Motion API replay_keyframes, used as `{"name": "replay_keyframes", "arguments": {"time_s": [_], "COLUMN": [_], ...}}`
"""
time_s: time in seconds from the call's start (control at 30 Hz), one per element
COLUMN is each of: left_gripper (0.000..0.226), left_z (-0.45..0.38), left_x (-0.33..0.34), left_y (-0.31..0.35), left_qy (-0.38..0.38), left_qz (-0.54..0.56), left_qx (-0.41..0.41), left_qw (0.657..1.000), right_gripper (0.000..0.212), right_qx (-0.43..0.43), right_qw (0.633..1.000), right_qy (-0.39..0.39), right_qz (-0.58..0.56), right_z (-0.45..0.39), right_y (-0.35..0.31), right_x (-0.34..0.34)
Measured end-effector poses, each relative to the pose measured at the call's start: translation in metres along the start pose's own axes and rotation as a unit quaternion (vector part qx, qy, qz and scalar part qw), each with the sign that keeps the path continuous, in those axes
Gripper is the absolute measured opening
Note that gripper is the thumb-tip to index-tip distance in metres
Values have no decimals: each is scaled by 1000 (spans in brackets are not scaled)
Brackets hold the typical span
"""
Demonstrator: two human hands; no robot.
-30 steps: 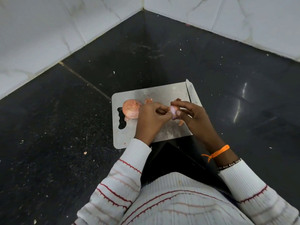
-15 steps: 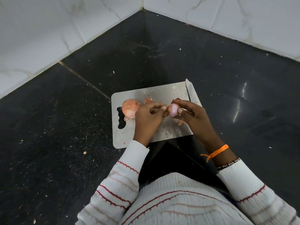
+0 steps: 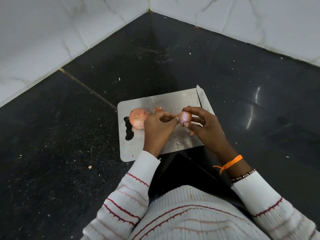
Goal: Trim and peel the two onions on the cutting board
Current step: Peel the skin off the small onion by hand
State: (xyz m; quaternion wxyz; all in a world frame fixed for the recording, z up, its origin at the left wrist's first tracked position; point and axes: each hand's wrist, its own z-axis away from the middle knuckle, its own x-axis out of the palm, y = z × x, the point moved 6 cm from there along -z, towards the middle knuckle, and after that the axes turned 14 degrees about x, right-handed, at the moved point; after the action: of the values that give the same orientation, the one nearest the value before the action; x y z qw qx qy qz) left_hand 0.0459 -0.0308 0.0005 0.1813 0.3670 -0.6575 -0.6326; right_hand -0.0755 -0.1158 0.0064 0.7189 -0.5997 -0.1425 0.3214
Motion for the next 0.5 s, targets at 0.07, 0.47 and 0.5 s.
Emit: {"name": "replay_keyframes", "arguments": {"time_s": [0.07,0.47,0.5], "left_gripper": [7,12,13], "left_z": [-1,1,0], "left_x": [0,1,2], "left_y": [1,-13,-13], "left_qy": [-5,26,25], "left_qz": [-13,41,44], "left_qx": [8,-17,-15], "left_qw": [1000,999,999], "right_gripper": [37,37,38], "right_qx": [-1,95,95], "right_qw": [1000,926,923], "right_qy": [0,-154,-160], "right_qz": [1,-331,-338], "right_z": [-1,2,2], "right_y": [-1,10,9], "right_x": [2,7,7]}}
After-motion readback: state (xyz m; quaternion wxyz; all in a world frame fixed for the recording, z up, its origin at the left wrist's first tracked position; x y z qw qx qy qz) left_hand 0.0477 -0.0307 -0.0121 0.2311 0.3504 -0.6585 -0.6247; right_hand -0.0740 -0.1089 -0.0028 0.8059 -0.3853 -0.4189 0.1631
